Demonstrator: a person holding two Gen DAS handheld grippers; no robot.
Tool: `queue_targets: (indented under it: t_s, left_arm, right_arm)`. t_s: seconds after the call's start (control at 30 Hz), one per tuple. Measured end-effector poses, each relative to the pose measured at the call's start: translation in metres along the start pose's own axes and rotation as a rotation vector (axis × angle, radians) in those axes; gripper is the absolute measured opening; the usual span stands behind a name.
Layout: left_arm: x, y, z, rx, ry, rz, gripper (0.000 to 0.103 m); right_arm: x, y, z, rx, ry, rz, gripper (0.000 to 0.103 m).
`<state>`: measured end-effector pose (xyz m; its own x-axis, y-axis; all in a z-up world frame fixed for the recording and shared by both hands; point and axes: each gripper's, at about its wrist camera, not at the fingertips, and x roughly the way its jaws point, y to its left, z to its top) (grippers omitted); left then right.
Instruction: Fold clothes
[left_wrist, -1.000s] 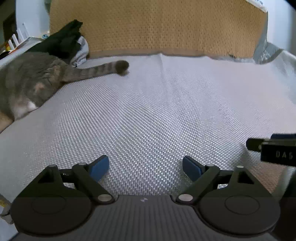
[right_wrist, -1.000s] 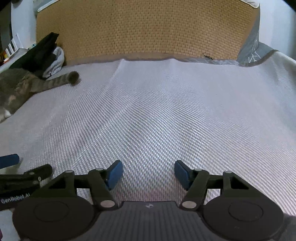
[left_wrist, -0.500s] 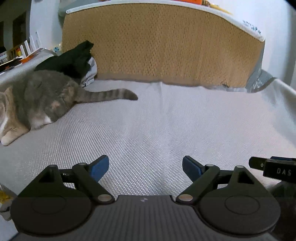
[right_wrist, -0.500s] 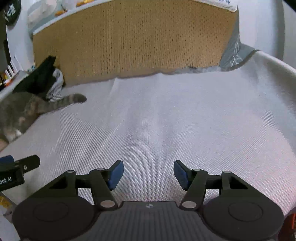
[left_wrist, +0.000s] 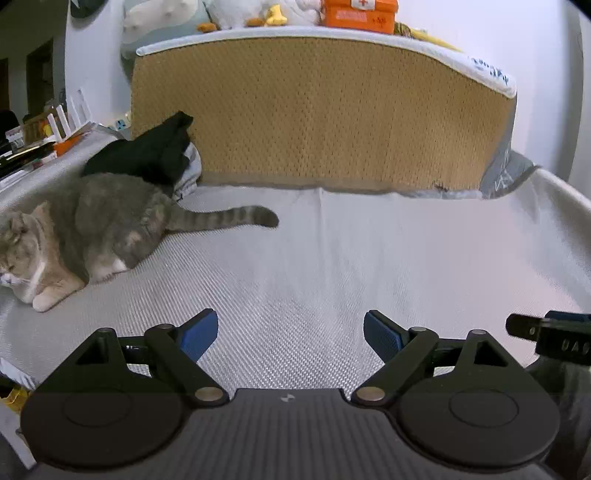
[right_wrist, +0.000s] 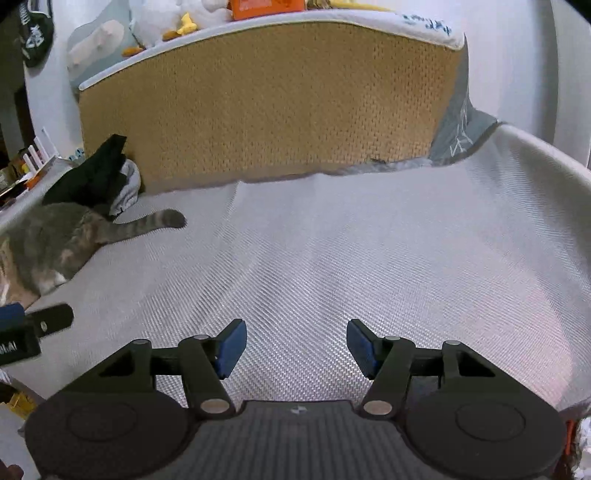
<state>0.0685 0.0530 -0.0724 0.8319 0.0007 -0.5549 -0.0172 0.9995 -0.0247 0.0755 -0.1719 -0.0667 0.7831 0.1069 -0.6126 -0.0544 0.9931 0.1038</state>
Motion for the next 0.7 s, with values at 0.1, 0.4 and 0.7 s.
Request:
queue_targets:
  t_s: [0.1, 0.4, 0.7]
  left_arm:
    - [-0.014, -0.001, 0.006, -0.01, -0.024, -0.006, 0.089]
    - [-0.045, 0.003, 0.019, -0.061, -0.061, -0.019, 0.088]
    - [-0.071, 0.004, 0.021, -0.068, -0.087, -0.032, 0.088]
  right_arm:
    - [-0.011, 0.003, 0.001, -0.005, -0.024, 0.001, 0.065]
    - [-0.04, 0.014, 0.008, -0.034, -0.068, 0.019, 0.065]
    - [-0.074, 0.021, 0.018, -0.051, -0.093, 0.034, 0.065]
